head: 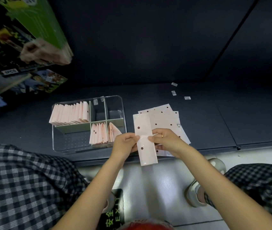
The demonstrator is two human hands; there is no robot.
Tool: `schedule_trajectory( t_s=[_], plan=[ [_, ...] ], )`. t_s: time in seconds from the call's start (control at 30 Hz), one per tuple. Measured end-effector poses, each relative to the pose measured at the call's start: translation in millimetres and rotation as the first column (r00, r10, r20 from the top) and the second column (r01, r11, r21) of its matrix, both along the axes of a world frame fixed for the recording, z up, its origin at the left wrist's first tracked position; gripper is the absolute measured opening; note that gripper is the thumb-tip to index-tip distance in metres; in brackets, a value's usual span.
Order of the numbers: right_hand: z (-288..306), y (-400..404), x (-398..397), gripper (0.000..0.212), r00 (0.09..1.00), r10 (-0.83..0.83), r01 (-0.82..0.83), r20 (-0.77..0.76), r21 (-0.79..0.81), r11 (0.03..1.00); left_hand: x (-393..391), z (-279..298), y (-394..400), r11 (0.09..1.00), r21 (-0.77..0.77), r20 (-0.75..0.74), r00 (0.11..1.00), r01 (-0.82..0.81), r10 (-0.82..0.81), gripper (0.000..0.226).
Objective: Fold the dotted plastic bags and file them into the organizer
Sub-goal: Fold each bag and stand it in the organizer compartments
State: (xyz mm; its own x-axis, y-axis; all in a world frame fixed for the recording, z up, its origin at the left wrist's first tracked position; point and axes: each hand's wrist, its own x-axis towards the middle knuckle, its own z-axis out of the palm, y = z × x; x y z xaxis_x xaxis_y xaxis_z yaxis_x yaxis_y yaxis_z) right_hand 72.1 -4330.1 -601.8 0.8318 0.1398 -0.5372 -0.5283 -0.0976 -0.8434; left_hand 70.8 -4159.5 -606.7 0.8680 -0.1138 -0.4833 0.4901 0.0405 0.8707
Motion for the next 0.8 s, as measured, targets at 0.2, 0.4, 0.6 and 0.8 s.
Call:
schedule_trajectory(
  t_s=[0.2, 0.4, 0.6, 0.8],
  plan=[
    [11, 5, -6, 0.006, 0.991, -0.079, 0.075, 0.108, 0.043, 0.996, 2, 9, 14, 0.991, -0.107, -0.01, 0.997, 0.08, -0.081, 0.014],
    [23, 5, -12, 0.02, 0.976, -0.139, 0.098, 0.166, 0.236, 0.967, 8, 20, 21, 0.961, -0.251, 0.049, 0.993, 0.113, -0.105, 0.025],
    [25, 9, -18, 0.027, 0.946, -0.164, 0.128, 0.28, 0.142, 0.982, 10, 26, 22, 0.954, -0.251, 0.08, 0.986, 0.165, -0.15, 0.028],
    [19, 12, -18, 0.029, 0.925, -0.143, 0.137, 0.353, 0.042, 0.99, 5, 21, 12, 0.969, -0.237, -0.075, 0.994, 0.062, -0.082, 0.03]
  ],
)
